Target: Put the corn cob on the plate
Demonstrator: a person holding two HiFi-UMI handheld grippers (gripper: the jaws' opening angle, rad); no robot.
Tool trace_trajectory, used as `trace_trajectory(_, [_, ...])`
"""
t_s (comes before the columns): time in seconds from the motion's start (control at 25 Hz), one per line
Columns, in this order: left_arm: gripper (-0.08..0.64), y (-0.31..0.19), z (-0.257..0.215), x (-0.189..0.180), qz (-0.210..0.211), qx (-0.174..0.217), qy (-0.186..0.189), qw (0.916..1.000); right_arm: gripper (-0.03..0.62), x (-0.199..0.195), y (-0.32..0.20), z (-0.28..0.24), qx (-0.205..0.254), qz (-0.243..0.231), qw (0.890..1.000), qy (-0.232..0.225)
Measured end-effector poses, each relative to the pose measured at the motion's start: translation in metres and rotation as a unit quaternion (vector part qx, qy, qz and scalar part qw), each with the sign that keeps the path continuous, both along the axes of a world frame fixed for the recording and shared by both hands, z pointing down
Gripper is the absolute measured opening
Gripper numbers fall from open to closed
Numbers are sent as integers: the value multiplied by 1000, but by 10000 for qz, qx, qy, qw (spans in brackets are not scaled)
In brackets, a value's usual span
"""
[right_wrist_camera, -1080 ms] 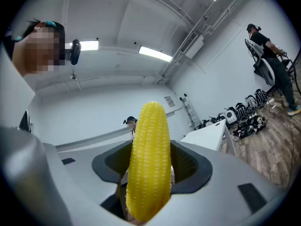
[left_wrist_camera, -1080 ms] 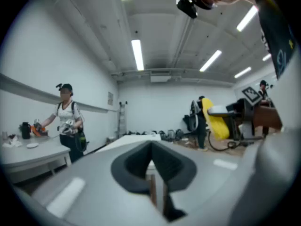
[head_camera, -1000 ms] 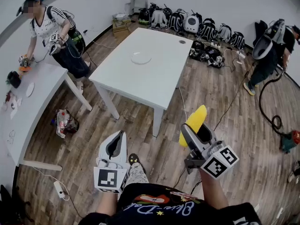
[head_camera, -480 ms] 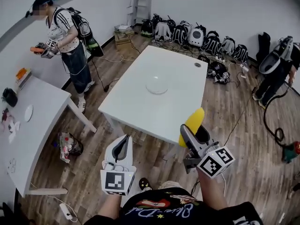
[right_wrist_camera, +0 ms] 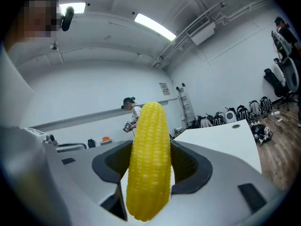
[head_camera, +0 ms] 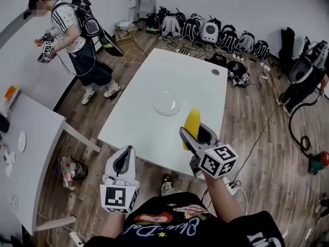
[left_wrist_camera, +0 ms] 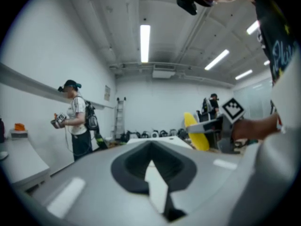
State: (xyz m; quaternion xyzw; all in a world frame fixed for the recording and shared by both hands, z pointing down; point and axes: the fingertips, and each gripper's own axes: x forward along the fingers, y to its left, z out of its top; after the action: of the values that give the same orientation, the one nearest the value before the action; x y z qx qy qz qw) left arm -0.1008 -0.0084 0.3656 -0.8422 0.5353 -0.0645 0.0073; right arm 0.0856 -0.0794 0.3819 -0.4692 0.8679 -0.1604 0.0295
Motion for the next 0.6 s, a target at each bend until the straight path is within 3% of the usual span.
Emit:
trace_trajectory(0.12, [-6, -44, -4, -2, -37, 54, -77, 9999, 244, -2, -62, 23, -36, -31, 9984, 556])
trace_trajectory(0.32, [-6, -87, 5, -8, -139, -33, -156, 9998, 244, -6, -135, 78, -558, -364, 9891, 1315])
trace_trajectory(0.6, [-6, -122, 22, -17, -206, -613, -218, 9977, 244, -24, -214, 135, -1485, -783, 9661, 1961])
